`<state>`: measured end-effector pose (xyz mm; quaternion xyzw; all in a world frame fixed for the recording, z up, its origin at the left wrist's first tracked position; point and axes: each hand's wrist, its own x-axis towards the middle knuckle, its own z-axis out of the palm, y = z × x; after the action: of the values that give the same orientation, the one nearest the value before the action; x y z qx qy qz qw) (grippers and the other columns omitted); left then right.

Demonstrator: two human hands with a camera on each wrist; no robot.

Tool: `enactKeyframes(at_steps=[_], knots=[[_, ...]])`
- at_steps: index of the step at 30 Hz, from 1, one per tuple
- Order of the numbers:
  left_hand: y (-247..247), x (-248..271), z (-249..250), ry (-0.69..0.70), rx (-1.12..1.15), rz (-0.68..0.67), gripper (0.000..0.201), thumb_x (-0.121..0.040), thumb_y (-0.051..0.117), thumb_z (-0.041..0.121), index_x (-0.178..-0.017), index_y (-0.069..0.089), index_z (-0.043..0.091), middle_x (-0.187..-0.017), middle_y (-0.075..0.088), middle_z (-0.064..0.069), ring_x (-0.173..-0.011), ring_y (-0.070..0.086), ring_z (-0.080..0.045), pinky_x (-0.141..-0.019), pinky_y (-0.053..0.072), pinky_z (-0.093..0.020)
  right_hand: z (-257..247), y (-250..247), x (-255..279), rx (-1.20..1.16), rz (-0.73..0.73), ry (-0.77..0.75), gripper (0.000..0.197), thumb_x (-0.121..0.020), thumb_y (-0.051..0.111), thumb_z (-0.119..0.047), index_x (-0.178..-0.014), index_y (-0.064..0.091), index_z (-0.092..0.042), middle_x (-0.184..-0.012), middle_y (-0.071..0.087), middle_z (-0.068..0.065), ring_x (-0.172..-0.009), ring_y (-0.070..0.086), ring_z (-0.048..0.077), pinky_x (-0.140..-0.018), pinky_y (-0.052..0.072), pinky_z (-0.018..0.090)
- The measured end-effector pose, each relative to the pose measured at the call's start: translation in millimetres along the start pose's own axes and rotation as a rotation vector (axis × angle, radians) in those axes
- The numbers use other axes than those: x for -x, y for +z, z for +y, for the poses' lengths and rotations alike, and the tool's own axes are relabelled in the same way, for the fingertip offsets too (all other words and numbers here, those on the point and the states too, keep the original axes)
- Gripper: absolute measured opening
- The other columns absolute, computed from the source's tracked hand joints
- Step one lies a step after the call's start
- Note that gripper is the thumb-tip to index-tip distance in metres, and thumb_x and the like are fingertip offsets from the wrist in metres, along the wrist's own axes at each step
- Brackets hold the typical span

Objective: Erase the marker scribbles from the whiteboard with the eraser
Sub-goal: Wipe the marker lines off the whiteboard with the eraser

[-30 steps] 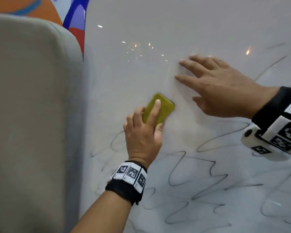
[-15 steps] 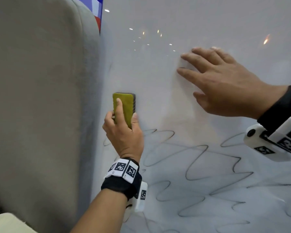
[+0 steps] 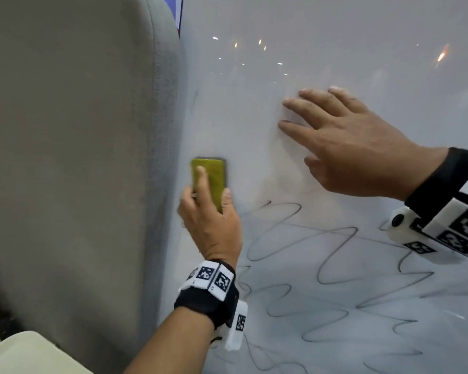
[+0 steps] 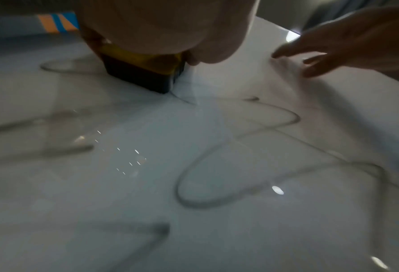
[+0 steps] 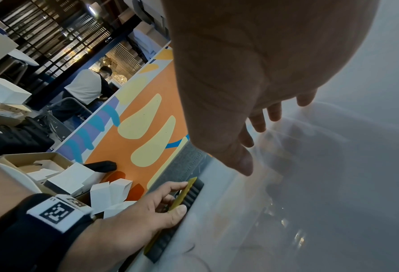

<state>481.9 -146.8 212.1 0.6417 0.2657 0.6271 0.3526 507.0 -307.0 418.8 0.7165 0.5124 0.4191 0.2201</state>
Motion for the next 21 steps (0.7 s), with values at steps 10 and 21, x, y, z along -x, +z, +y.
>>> enactKeyframes(at_steps=[10,21], knots=[[0,-2,2,0.048,0.045,-0.016,0.063,-0.089,0.065,0.036,-0.146,0.043,0.026,-0.124,0.048,-0.011,-0.106,0.043,-0.026,-0.093,0.042,-0.042,-35,17,-17,-0.008,-0.042,-0.115,0.076,-0.069,0.079,-0.027,-0.138,0.052,-0.007,-0.152,0.04,0.018,-0.143,0.033,0.039,-0.117,0.025,0.057],[-4,6,-34,0.032,0.003,0.001,0.063,-0.09,0.064,0.035,-0.147,0.039,0.025,-0.124,0.048,-0.016,-0.108,0.042,-0.027,-0.094,0.037,-0.036,-48,25,-12,0.005,-0.051,-0.093,0.078,-0.071,0.076,-0.027,-0.14,0.047,-0.004,-0.154,0.036,0.02,-0.144,0.029,0.04,-0.118,0.022,0.059]])
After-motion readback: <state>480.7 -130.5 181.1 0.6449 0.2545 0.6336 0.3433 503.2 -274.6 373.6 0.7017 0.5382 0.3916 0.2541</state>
